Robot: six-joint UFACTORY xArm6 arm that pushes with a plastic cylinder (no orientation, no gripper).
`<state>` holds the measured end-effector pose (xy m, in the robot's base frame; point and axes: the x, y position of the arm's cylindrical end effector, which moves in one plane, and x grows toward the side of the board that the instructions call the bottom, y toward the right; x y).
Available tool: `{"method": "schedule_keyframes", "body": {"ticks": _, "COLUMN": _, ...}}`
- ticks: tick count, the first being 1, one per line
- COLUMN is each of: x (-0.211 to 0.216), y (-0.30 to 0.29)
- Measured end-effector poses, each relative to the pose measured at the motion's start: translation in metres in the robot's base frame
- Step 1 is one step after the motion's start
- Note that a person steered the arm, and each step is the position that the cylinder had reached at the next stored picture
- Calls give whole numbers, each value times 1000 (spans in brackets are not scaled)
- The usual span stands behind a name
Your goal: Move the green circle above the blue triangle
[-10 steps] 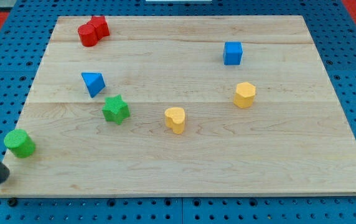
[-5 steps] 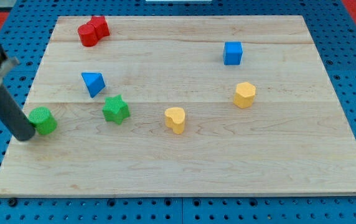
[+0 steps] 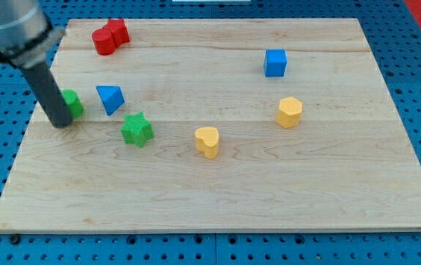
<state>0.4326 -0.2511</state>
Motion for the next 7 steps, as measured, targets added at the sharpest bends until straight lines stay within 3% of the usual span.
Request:
{"method": "schedule_keyframes", "body": {"ticks": 1, "x": -22, "y": -13}}
{"method": "schedule_keyframes", "body": {"ticks": 3, "x": -69, "y": 22}}
{"method": "schedule_keyframes", "body": {"ticks": 5, "x": -85, "y": -15}}
{"method": "schedule_keyframes", "body": {"ticks": 7, "x": -98, "y": 39}}
